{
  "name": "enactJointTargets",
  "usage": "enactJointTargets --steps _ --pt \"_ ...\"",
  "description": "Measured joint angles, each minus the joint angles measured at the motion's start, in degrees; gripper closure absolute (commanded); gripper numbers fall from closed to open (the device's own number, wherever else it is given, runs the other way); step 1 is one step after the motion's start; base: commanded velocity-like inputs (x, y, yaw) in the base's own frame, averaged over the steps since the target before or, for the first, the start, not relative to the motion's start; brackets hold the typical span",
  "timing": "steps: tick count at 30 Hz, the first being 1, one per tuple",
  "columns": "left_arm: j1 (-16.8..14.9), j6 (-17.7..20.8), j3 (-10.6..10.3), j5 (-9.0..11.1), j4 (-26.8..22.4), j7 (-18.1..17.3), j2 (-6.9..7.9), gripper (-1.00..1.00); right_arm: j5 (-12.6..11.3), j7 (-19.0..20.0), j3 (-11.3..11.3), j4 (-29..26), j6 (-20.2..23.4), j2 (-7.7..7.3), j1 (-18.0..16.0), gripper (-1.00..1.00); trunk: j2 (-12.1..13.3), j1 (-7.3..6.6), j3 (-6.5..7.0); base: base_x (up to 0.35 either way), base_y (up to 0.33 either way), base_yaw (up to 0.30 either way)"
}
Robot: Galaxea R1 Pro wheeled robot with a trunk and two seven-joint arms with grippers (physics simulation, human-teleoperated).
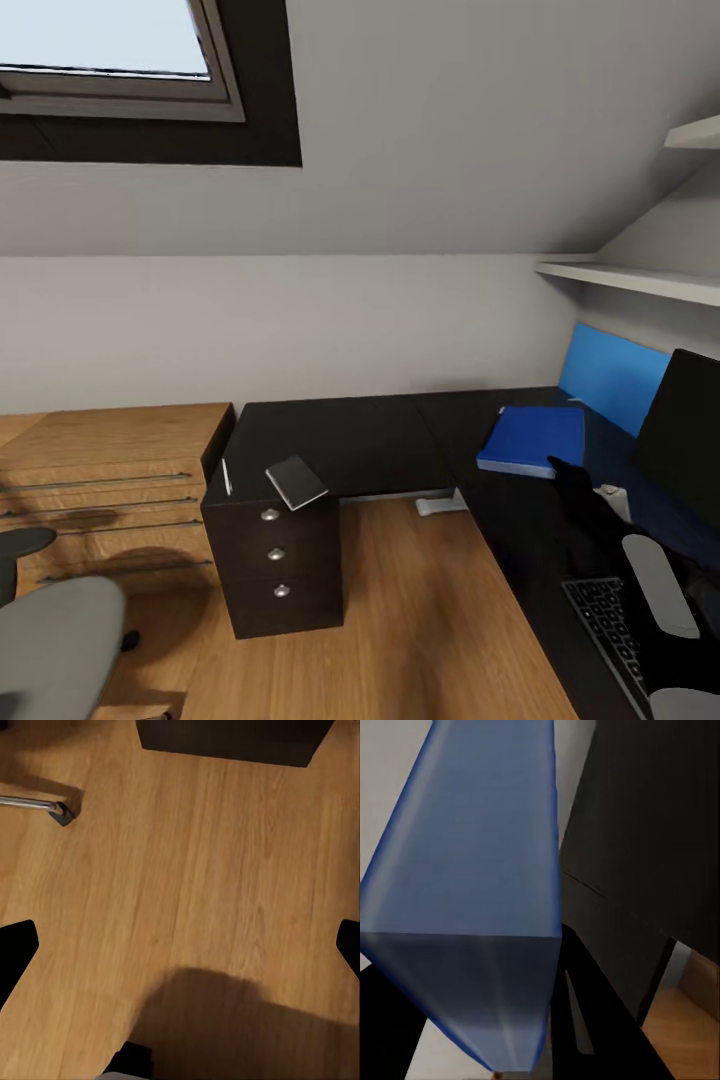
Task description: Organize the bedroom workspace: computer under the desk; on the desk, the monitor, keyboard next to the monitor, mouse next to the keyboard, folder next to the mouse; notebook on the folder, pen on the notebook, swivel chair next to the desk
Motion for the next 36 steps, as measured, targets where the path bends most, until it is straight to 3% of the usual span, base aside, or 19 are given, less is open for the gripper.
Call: enactJointTargets --steps 1,4,8,9,12,17,20,24,26,36 --pt "0.0 0.0 -0.02 0.0 0.0 0.0 0.0 -1.0 1.7 -0.16 3.01 2.45 -8.07 1.07 -0.12 1.0 0.0 0.0 0.0 0.196 0.0 0.0" --pt "0.0 0.0 -0.03 0.0 0.0 0.0 0.0 -1.0 2.55 -0.31 6.43 4.61 -13.85 1.61 -0.27 1.0 0.0 0.0 0.0 0.184 0.0 0.0" --pt "0.0 0.02 -0.16 0.0 0.0 0.0 0.0 -1.0 3.17 -0.43 9.07 6.14 -18.41 2.32 -0.38 1.0 0.0 0.0 0.0 0.168 0.0 0.0" --pt "-0.01 0.01 -0.45 0.01 0.01 0.0 0.0 -1.0 3.25 -0.53 9.71 7.65 -19.94 4.01 -0.43 1.0 0.0 0.01 0.0 0.161 0.0 0.0" --pt "0.0 0.0 -0.87 0.0 0.0 0.0 0.0 -1.0 3.54 -0.56 9.88 9.53 -20.58 5.69 -0.71 1.0 -0.01 0.01 0.0 0.16 0.0 0.0" --pt "0.0 0.0 -1.15 0.0 0.0 0.02 0.0 -1.0 3.6 -0.58 9.92 10.41 -21.42 7.15 -0.95 1.0 -0.01 0.01 0.0 0.159 0.0 0.0" --pt "0.01 0.0 -1.24 0.0 -0.01 0.03 0.0 -1.0 3.41 -0.62 9.84 11.79 -24.52 8.16 -1.02 1.0 -0.01 0.01 0.0 0.127 0.0 0.0" --pt "0.0 0.0 -1.26 0.0 0.0 0.01 0.0 -1.0 1.07 -0.65 9.84 13.94 -28.52 9.07 -1.03 1.0 0.0 0.02 0.0 0.038 0.0 0.0" --pt "0.0 0.0 -1.26 0.0 0.0 0.02 0.0 -1.0 -2.35 -0.44 9.86 14.42 -30.06 10.41 -1.03 1.0 0.0 0.02 0.0 0.008 0.0 0.0" --pt "0.0 0.0 -1.26 0.0 0.0 0.0 0.0 -1.0 -7.83 -0.25 9.79 14.52 -30.63 11.58 -1.03 1.0 0.0 0.02 0.0 0.001 0.0 0.0"
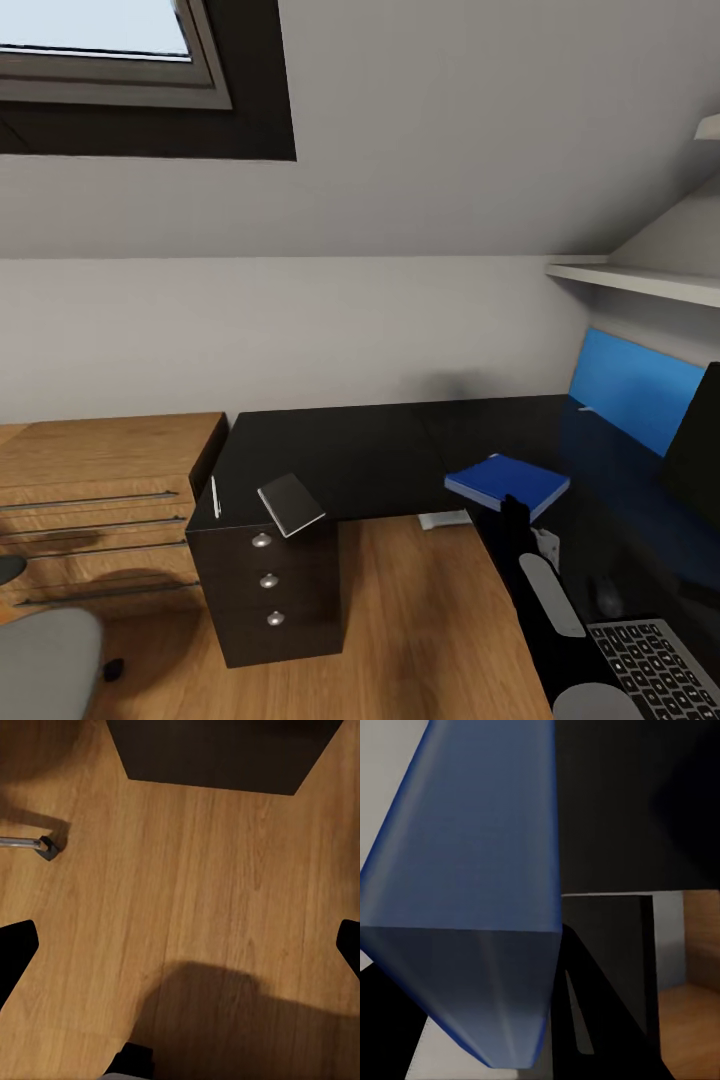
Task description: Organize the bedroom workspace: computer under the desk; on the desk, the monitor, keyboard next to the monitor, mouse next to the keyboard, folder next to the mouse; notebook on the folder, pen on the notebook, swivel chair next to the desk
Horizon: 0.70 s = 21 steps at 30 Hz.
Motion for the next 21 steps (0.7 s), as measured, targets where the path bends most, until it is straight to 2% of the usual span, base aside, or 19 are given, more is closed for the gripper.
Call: enactJointTargets --steps 14,21 --pt "0.0 0.0 0.05 0.0 0.0 0.02 -0.72 -1.0 -0.46 0.07 -0.07 -0.01 -0.01 0.03 0.0 1.0 0.0 0.0 0.0 0.0 0.0 -0.039" --pt "0.0 0.0 0.02 0.0 0.0 0.02 -0.79 -1.0 -0.57 2.41 0.07 -0.08 0.17 0.03 0.0 1.0 0.0 0.0 0.0 0.0 0.0 -0.002"
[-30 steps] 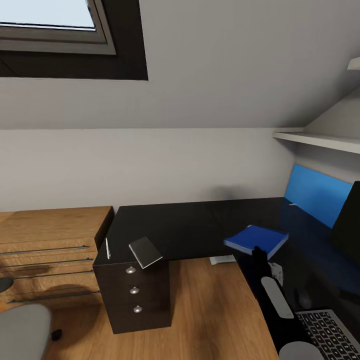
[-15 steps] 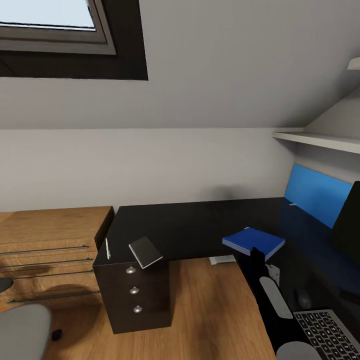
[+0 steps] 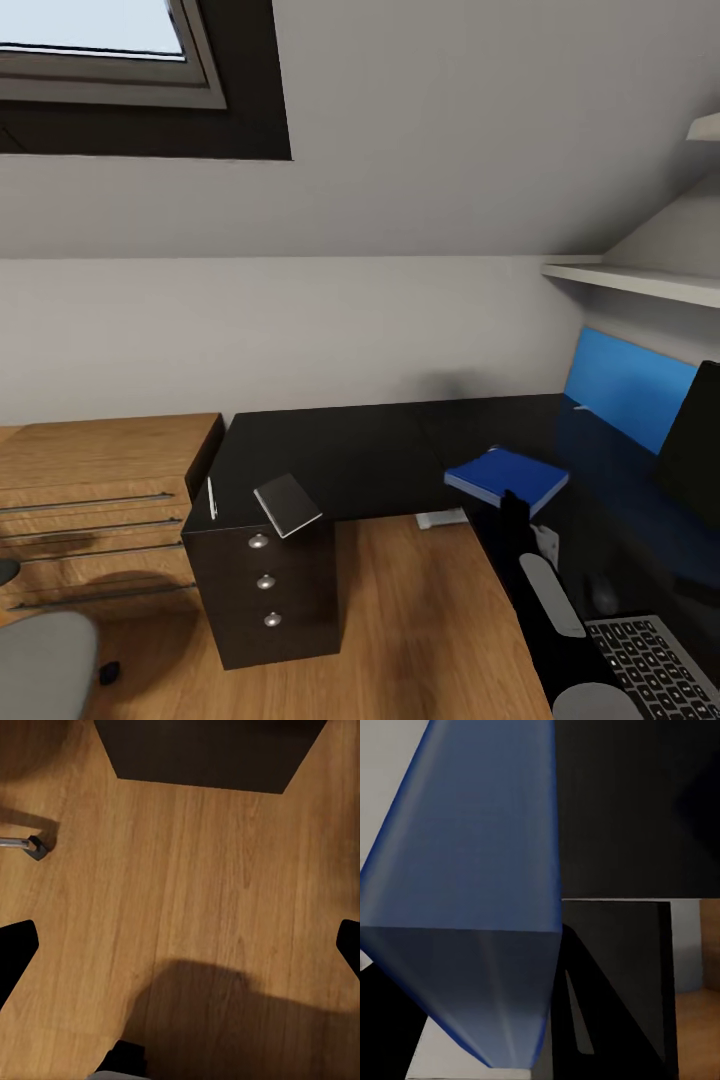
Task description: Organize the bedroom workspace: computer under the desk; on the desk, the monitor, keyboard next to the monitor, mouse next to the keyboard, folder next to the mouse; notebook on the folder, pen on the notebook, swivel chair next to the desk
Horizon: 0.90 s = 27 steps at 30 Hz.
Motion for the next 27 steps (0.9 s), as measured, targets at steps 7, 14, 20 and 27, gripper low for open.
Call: enactJointTargets --steps 7,14,20,27 --pt "0.0 0.0 0.06 0.0 0.0 -0.02 0.0 -1.0 -0.01 1.24 -0.22 -0.02 0.04 -0.11 0.0 1.0 0.0 0.0 0.0 0.0 0.0 0.0" --pt "0.0 0.0 0.07 0.0 0.0 -0.02 0.0 -1.0 0.05 1.41 -0.28 -0.02 -0.09 -0.01 0.0 1.0 0.0 0.0 0.0 0.0 0.0 0.0" --pt "0.0 0.0 0.07 0.0 0.01 -0.02 -0.01 -1.0 0.13 1.72 -0.31 -0.02 -0.13 0.0 0.0 1.0 0.0 0.0 0.0 0.0 0.0 -0.046" --pt "0.0 0.0 0.07 0.0 0.01 -0.02 -0.01 -1.0 0.06 1.74 -0.31 -0.02 -0.14 0.0 0.0 1.0 0.0 0.0 0.0 0.0 0.0 -0.144"
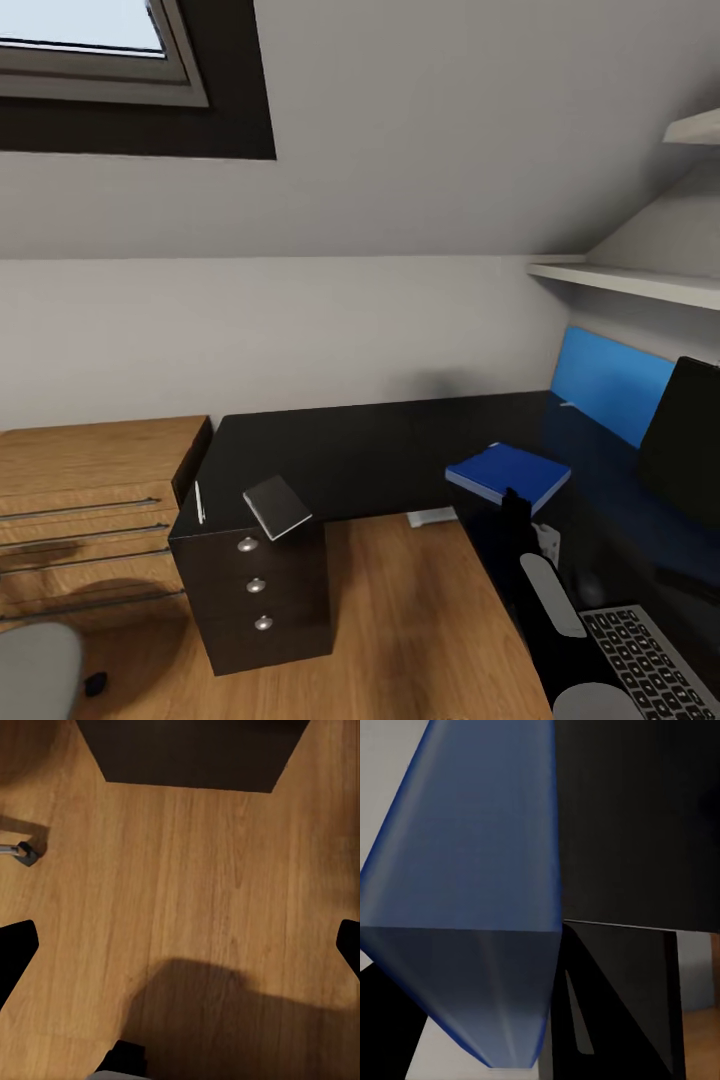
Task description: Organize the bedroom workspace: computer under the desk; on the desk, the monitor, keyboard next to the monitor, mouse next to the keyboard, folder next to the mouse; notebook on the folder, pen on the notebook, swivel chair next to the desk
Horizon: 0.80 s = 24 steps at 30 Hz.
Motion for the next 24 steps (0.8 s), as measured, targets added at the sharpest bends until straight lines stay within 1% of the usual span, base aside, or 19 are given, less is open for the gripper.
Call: enactJointTargets --steps 10,15,17,18,24 --pt "0.0 -0.28 0.07 -0.08 -0.01 0.0 0.0 -1.0 0.02 0.07 0.05 -0.04 0.0 -0.06 0.0 1.0 0.0 0.0 0.0 0.0 0.0 -0.011" --pt "0.0 -2.17 0.42 0.22 -0.07 0.12 0.07 -1.0 0.09 0.06 0.05 -0.09 0.0 -0.2 0.0 1.0 0.0 0.0 0.0 0.0 0.0 0.0" --pt "0.0 -3.98 0.56 0.43 -0.15 0.23 0.02 -1.0 0.34 -0.15 0.01 -0.13 0.0 -0.38 0.0 1.0 0.0 0.0 0.0 0.0 0.0 0.0" --pt "0.0 -4.26 0.58 0.47 -0.16 0.27 0.03 -1.0 0.42 -0.22 0.01 -0.15 0.0 -0.44 0.0 1.0 0.0 0.0 0.0 0.0 0.0 0.0" --pt "0.0 -4.72 0.77 0.53 -0.18 0.35 0.03 -1.0 0.59 -0.44 0.0 -0.17 -0.04 -0.74 0.0 1.0 -2.39 1.31 -1.07 0.0 0.0 0.0"
